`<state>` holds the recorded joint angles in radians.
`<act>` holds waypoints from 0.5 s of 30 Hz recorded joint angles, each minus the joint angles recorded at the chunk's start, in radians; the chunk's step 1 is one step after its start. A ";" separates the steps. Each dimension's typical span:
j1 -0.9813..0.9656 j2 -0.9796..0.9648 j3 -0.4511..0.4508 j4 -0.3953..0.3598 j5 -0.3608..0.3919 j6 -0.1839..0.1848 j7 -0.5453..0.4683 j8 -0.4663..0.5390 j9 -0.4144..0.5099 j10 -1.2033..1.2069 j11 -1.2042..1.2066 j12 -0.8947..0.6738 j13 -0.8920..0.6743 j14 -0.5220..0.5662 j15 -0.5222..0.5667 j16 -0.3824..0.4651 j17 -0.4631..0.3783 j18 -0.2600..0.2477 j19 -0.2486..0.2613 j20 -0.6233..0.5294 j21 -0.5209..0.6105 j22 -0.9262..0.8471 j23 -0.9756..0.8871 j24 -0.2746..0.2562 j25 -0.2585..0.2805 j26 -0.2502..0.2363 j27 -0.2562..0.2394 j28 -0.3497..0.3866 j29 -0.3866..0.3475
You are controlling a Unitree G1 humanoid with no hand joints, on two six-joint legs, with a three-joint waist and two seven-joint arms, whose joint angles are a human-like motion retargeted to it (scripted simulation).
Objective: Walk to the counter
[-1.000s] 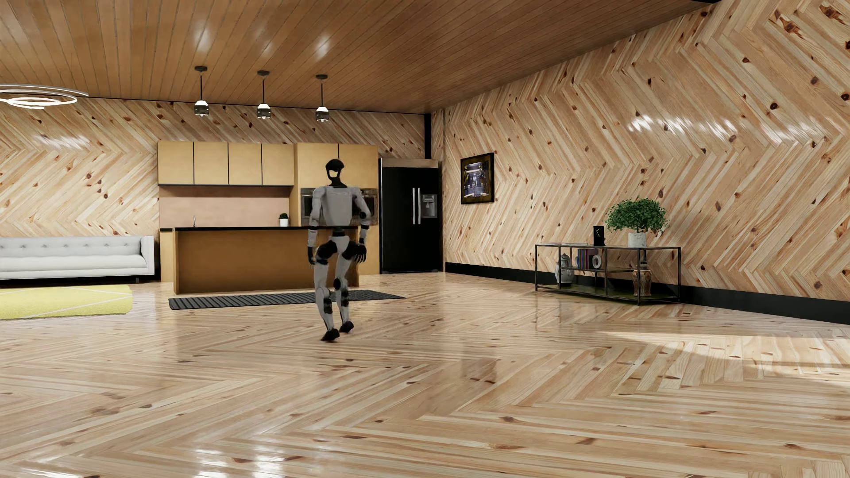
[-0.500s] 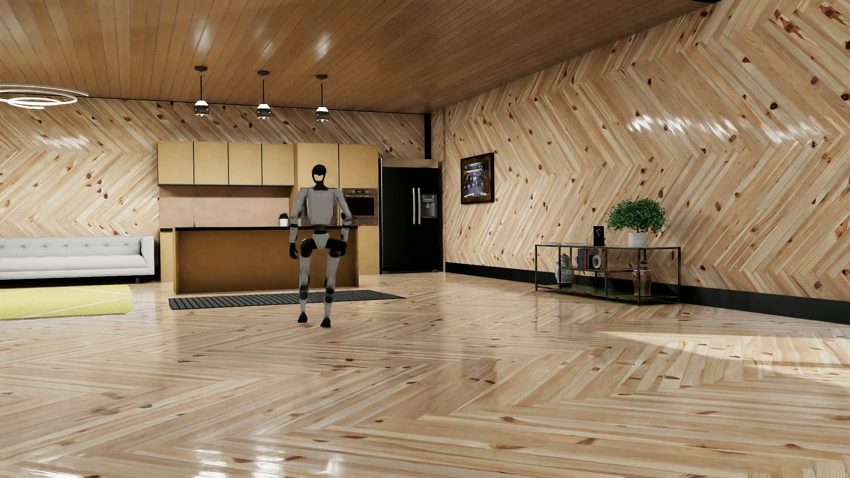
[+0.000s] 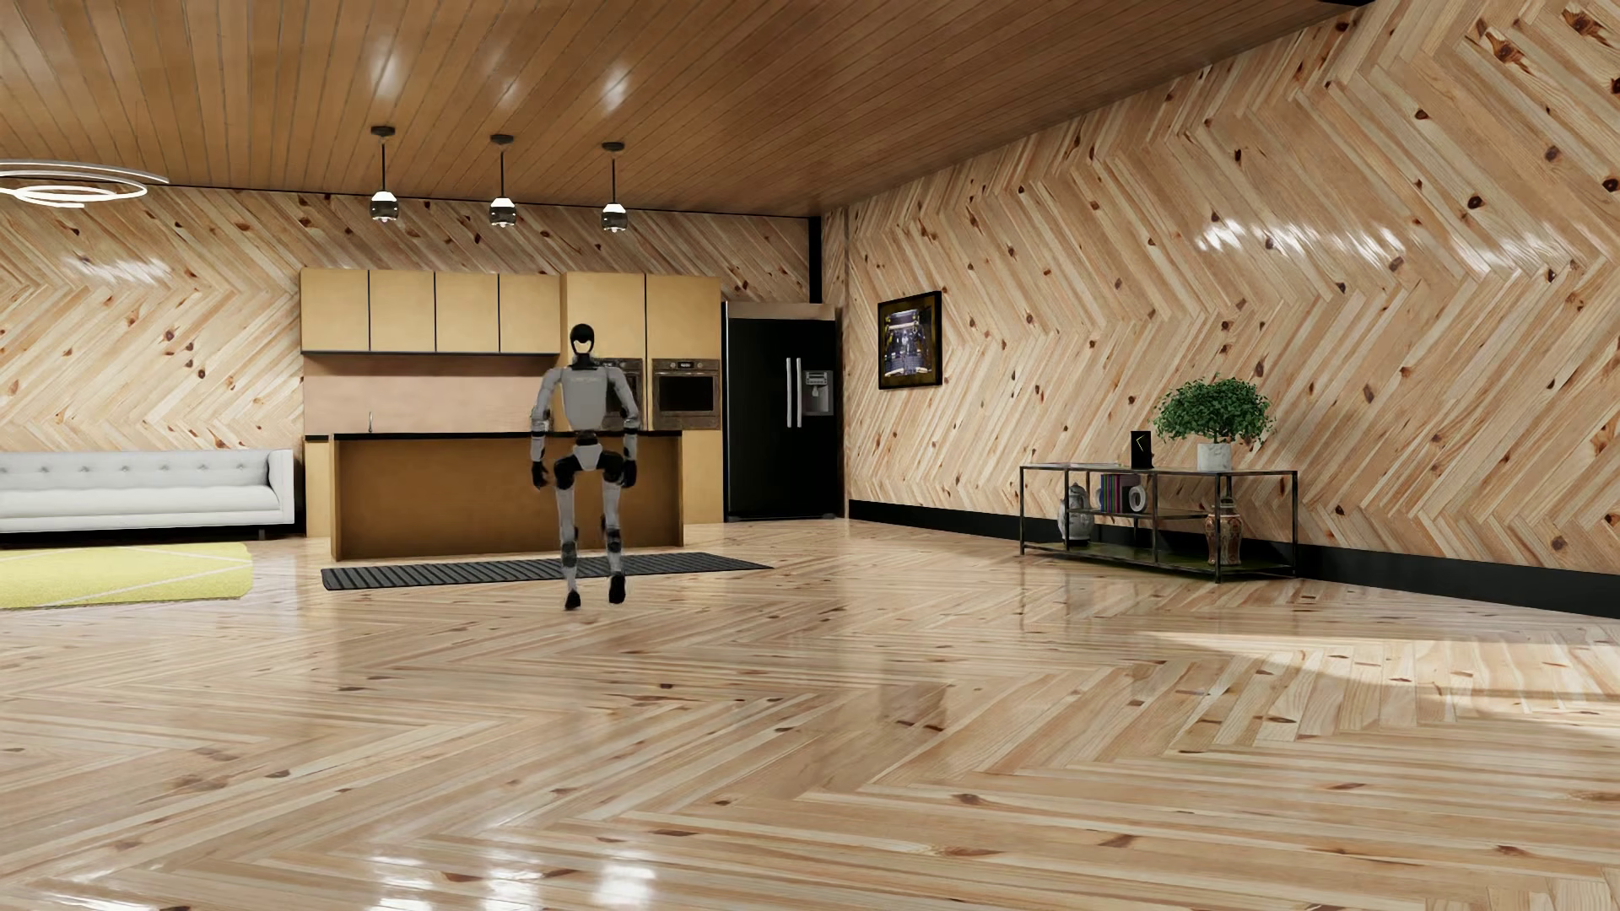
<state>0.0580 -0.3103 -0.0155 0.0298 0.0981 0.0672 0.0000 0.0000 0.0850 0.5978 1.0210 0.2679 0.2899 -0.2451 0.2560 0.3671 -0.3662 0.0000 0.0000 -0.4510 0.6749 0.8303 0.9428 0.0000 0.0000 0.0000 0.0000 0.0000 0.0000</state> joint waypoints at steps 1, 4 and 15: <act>0.065 -0.052 -0.044 0.008 -0.006 0.006 0.000 0.000 0.000 -0.033 -0.206 -0.024 0.034 -0.003 0.035 0.009 -0.005 0.000 0.000 0.015 -0.001 -0.047 0.007 0.000 0.000 0.000 0.000 0.000 0.000; 0.191 -0.138 -0.137 0.034 -0.055 -0.001 0.000 0.000 -0.031 -0.052 -0.553 -0.095 0.104 -0.027 -0.554 0.033 -0.003 0.000 0.000 0.065 0.004 -0.147 0.041 0.000 0.000 0.000 0.000 0.000 0.000; -0.372 0.362 0.185 0.092 0.083 -0.006 0.000 0.000 0.016 0.571 -0.547 0.063 -0.068 0.000 -0.365 -0.012 -0.017 0.000 0.000 -0.013 -0.109 0.070 -0.129 0.000 0.000 0.000 0.000 0.000 0.000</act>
<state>-0.3140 0.0513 0.1694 0.1219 0.1806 0.0611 0.0000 0.0000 0.1013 1.1689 0.4736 0.3312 0.2217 -0.2448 -0.1095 0.3555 -0.3834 0.0000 0.0000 -0.4644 0.5663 0.9001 0.8140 0.0000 0.0000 0.0000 0.0000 0.0000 0.0000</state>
